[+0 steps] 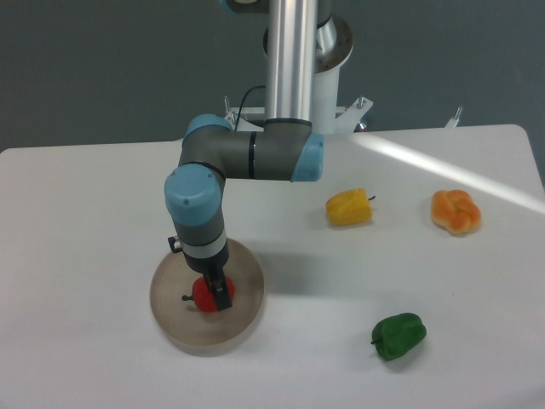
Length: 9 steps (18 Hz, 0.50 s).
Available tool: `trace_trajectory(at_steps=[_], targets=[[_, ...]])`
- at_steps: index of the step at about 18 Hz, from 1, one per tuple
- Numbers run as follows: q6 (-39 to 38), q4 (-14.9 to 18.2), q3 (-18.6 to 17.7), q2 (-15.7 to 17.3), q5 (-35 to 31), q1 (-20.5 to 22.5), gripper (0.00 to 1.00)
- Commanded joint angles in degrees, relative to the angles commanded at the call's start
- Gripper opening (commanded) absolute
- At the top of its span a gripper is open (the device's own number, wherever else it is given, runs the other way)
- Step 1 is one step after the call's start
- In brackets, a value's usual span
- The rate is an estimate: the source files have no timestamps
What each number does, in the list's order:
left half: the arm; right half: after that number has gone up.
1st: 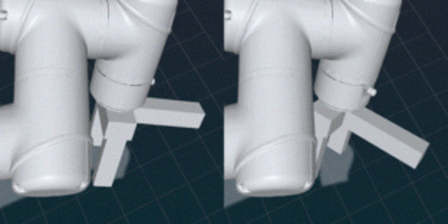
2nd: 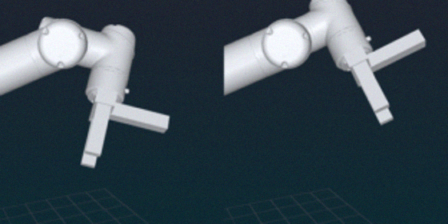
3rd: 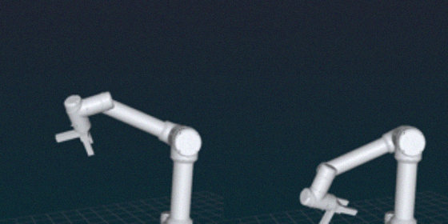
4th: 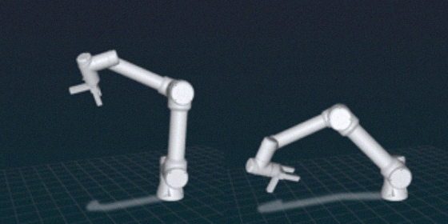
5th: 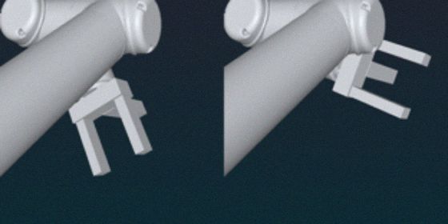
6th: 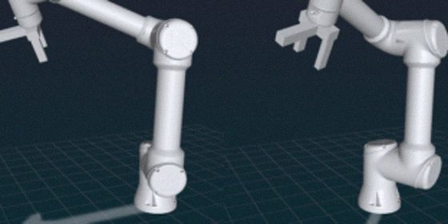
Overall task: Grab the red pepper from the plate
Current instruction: 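Close the gripper on the red pepper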
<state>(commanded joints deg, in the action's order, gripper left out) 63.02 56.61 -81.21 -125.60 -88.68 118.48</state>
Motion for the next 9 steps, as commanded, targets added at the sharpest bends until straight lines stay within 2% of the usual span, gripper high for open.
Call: trace_trajectory(at_steps=[9], targets=[[-0.1,-1.3,0.0,-1.3,-0.2,-0.1,1.00]])
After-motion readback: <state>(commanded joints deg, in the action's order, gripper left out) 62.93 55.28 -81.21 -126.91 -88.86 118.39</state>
